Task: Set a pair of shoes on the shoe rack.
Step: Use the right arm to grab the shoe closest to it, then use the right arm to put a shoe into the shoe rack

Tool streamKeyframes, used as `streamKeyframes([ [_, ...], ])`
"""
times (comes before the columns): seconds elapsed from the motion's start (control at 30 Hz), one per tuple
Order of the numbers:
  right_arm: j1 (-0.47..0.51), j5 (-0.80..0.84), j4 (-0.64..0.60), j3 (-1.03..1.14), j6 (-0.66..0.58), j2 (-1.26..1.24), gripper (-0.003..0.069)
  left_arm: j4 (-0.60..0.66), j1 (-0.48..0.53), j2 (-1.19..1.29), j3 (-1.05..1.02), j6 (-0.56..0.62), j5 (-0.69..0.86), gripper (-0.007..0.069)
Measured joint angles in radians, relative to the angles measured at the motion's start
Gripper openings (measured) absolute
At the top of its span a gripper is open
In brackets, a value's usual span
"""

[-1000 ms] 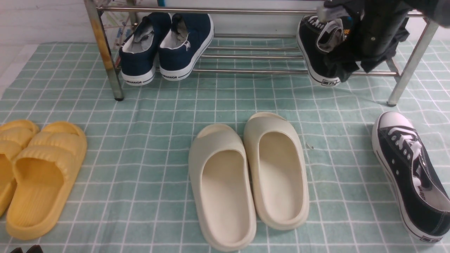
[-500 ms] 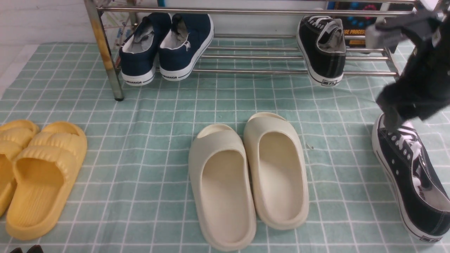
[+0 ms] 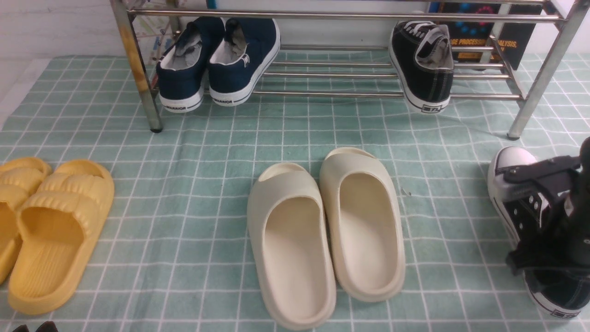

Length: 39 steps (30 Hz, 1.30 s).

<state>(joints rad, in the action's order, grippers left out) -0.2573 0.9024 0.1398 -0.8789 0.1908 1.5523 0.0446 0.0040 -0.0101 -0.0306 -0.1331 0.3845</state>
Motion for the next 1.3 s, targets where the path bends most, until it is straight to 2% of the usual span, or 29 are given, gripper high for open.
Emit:
streamKeyframes([
  [0.07, 0.0, 0.0, 0.007, 0.003, 0.0, 0.021, 0.0421, 0.0, 0.0, 0.0, 0.0, 0.0, 0.0, 0.0237],
  [0.13, 0.0, -0.001, 0.024, 0.003, 0.0, 0.029, 0.032, 0.0, 0.0, 0.0, 0.0, 0.0, 0.0, 0.0237],
  [0.17, 0.0, -0.001, 0.025, 0.003, 0.0, 0.03, 0.0297, 0.0, 0.0, 0.0, 0.0, 0.0, 0.0, 0.0237],
  [0.23, -0.002, -0.004, 0.014, 0.002, -0.004, 0.032, 0.0128, 0.0, 0.0, 0.0, 0.0, 0.0, 0.0, 0.0237],
  [0.27, -0.002, -0.004, 0.013, 0.002, -0.005, 0.033, 0.0115, 0.0, 0.0, 0.0, 0.0, 0.0, 0.0, 0.0237],
  [0.3, -0.003, 0.002, 0.001, -0.007, -0.005, 0.035, 0.0041, 0.0, 0.0, 0.0, 0.0, 0.0, 0.0, 0.0237],
  [0.33, -0.003, 0.02, 0.005, -0.016, -0.009, 0.035, 0.0025, 0.0, 0.0, 0.0, 0.0, 0.0, 0.0, 0.0237],
  [0.53, -0.002, 0.152, -0.006, -0.168, -0.061, -0.006, 0.0025, 0.0, 0.0, 0.0, 0.0, 0.0, 0.0, 0.0237],
  [0.7, -0.002, 0.193, -0.013, -0.347, -0.123, -0.028, 0.0025, 0.0, 0.0, 0.0, 0.0, 0.0, 0.0, 0.0237],
  [0.87, -0.002, 0.211, -0.078, -0.482, -0.217, -0.004, 0.0025, 0.0, 0.0, 0.0, 0.0, 0.0, 0.0, 0.0237],
  [1.07, 0.002, 0.237, -0.114, -0.54, -0.285, 0.066, 0.0025, 0.0, 0.0, 0.0, 0.0, 0.0, 0.0, 0.0237],
  [1.3, 0.073, 0.245, -0.127, -0.63, -0.313, 0.184, 0.0025, 0.0, 0.0, 0.0, 0.0, 0.0, 0.0, 0.0237],
])
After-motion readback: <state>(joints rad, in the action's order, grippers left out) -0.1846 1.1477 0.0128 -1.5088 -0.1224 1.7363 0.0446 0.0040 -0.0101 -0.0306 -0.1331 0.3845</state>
